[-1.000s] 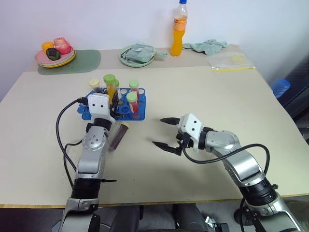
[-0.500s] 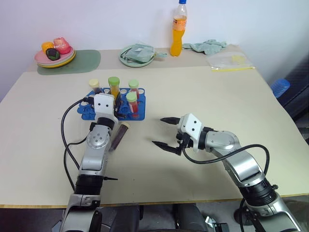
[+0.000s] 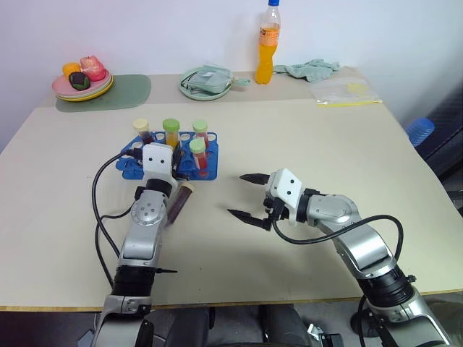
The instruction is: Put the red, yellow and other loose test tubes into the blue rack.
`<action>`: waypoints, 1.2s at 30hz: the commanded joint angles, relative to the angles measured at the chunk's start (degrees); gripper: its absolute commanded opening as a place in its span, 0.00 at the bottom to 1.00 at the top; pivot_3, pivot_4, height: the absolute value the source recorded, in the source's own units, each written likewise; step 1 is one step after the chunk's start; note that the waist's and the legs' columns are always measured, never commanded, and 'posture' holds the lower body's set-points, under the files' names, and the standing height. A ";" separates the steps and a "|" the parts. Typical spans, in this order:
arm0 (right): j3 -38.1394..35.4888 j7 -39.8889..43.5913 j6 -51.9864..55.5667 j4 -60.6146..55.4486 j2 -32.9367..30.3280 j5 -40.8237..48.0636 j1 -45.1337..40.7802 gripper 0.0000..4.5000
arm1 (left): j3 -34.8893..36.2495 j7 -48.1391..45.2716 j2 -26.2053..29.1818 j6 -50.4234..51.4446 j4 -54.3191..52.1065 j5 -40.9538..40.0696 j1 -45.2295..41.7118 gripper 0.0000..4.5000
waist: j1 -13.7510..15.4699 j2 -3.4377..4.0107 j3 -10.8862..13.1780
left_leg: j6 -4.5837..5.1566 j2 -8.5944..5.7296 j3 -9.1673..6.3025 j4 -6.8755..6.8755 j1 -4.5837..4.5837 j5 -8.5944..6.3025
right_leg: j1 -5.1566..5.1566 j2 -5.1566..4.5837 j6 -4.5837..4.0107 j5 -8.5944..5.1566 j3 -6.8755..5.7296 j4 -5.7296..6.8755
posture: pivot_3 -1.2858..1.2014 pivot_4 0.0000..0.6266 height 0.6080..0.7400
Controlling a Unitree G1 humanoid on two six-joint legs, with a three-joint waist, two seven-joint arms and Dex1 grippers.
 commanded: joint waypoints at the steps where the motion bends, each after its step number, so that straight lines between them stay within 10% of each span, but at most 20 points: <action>1: 0.31 0.12 -1.38 -0.72 0.58 -0.11 -0.57 1.00 | -0.20 -0.05 -0.35 -0.29 -0.99 0.15 0.12 0.16 | 0.01 0.00 0.00 | 0.00 0.00 0.00 0.00 0.00 0.00 | 0.00 0.00 0.00 0.00 0.00 0.00 | 0.52 0.24 1.00; 16: 0.27 0.18 -2.11 -0.37 0.50 -1.05 -0.66 1.00 | 1.30 -0.65 -2.09 -12.29 9.19 -1.76 -2.43 0.16 | 0.18 0.00 0.00 | 0.00 -0.05 0.01 0.03 0.00 0.00 | 0.04 -0.03 0.00 0.00 -0.03 0.00 | 0.52 0.24 1.00; 23: 0.25 0.37 -2.32 -0.75 0.14 -1.29 -0.37 1.00 | 2.85 -1.35 -1.39 -11.26 0.93 -4.10 -0.07 0.90 | -0.17 0.00 0.00 | 0.00 -0.05 -0.01 0.02 0.00 0.00 | 0.02 -0.03 0.00 0.00 -0.03 0.01 | 0.52 0.24 1.00; 36: -1.91 3.62 -2.68 0.32 -2.56 -0.05 -0.72 1.00 | 14.33 -9.96 19.25 37.71 -39.31 -33.67 10.22 0.95 | -0.23 -0.01 0.00 | 0.00 0.01 -0.08 -0.03 0.01 0.00 | 0.02 0.02 0.00 -0.01 -0.01 0.02 | 0.52 0.24 1.00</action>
